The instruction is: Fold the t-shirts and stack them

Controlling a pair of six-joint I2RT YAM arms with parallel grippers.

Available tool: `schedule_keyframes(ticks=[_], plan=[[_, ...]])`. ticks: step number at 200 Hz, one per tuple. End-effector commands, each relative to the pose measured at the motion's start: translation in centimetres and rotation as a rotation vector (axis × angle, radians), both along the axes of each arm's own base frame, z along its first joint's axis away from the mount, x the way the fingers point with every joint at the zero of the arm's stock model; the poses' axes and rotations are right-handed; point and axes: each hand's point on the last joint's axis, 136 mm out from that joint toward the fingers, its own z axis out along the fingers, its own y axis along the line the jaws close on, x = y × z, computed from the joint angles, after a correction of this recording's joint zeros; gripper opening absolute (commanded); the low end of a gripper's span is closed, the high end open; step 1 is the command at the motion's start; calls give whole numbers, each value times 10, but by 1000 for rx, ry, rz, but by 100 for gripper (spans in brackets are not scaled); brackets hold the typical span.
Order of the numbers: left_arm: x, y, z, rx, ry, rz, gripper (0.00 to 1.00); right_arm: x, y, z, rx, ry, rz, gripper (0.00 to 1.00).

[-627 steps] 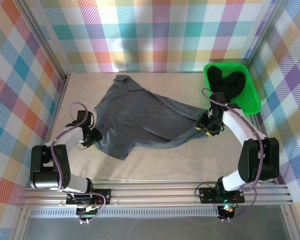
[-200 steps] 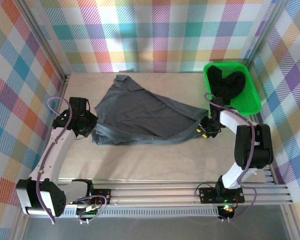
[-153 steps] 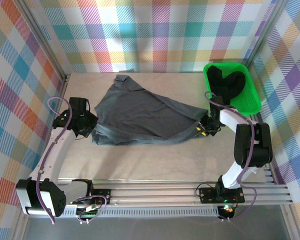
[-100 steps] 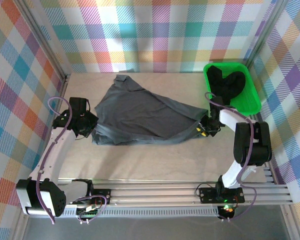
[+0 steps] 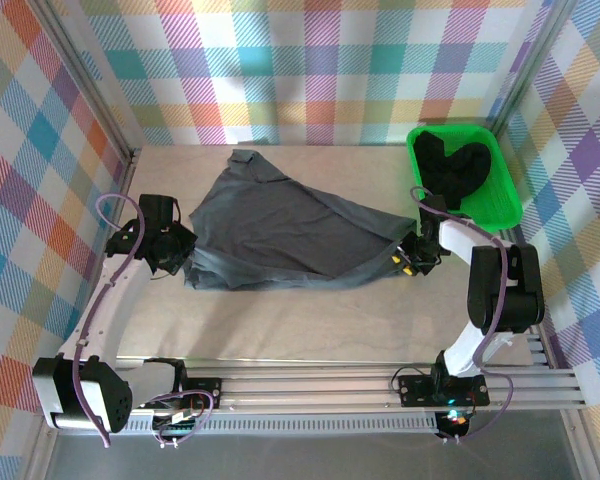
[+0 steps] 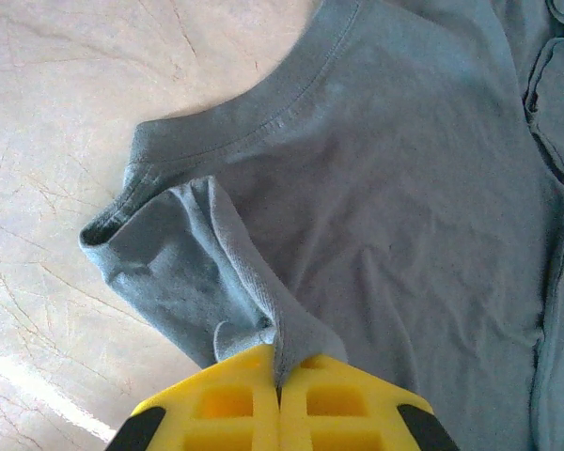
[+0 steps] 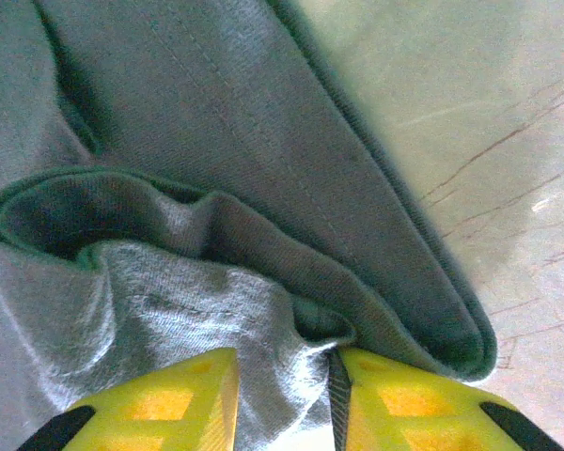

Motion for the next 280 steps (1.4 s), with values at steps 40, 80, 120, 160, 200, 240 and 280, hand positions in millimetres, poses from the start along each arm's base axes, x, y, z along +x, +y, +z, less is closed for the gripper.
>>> schedule_keyframes(ticks=[40,80,120,160,200,240,280], plan=[[1,-4,-1,-2,-6,-16,0,7,1,-1,21,5,-24,29],[1,-3,0,0,-9,-14,0,6,-1,5,17,-9,-33,6],[8,-6,3,-16,-18,-18,0,15,-2,46,1,-123,-13,0],[42,-15,35,-65,-90,-25,0,38,7,127,30,-339,49,0],[104,-18,122,-124,-286,6,0,89,22,245,93,-700,125,0],[116,-7,229,-135,-534,65,0,105,25,361,109,-1028,128,0],[46,25,300,-39,-740,172,0,49,14,424,76,-1231,99,0]])
